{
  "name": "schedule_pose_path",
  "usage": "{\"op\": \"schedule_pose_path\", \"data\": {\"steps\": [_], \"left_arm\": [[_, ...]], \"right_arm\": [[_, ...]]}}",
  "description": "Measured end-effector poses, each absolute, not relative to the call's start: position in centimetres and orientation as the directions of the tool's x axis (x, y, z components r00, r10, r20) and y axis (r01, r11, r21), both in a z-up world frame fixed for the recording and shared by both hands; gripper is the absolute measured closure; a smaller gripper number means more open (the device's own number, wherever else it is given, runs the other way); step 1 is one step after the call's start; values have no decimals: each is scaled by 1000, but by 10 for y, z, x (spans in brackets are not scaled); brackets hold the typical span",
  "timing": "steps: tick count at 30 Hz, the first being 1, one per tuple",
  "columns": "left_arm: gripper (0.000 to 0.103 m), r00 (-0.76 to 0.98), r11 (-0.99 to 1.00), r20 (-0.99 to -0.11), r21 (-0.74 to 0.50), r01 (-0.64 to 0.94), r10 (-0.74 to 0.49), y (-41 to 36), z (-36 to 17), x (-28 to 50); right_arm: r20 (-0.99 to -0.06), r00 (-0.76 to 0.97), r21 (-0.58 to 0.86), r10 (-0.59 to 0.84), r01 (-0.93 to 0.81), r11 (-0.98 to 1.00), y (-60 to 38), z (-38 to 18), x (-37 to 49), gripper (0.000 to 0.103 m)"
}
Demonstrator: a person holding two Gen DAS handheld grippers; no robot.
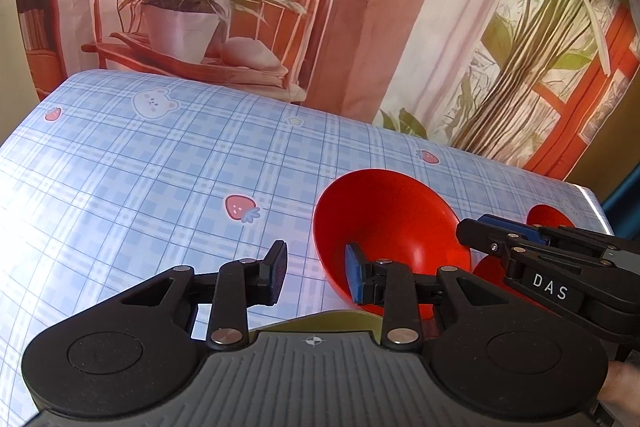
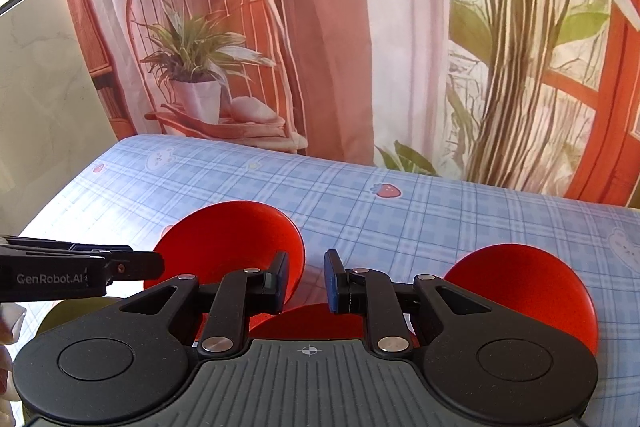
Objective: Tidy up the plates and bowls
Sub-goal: 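Grasp the red bowl rim with the left tool and lift it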
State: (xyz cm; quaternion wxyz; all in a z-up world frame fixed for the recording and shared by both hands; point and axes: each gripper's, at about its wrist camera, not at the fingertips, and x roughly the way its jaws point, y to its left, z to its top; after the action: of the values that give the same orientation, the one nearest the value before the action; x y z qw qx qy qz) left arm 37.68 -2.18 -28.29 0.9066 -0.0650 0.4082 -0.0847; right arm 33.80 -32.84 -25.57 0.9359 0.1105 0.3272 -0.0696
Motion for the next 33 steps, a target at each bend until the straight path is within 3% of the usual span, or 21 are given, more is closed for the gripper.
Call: {"op": "schedule_pose_path", "data": {"steps": [14, 33], "left_arm": [[70, 629, 964, -730, -201, 173, -265, -33, -293, 380], [70, 692, 962, -669, -158, 222, -269, -39, -266, 367]], "right_arm": [[-639, 769, 228, -12, 204, 952, -330, -266, 346, 94], [-557, 830, 265, -7, 186, 946, -329, -243, 334, 94]]}}
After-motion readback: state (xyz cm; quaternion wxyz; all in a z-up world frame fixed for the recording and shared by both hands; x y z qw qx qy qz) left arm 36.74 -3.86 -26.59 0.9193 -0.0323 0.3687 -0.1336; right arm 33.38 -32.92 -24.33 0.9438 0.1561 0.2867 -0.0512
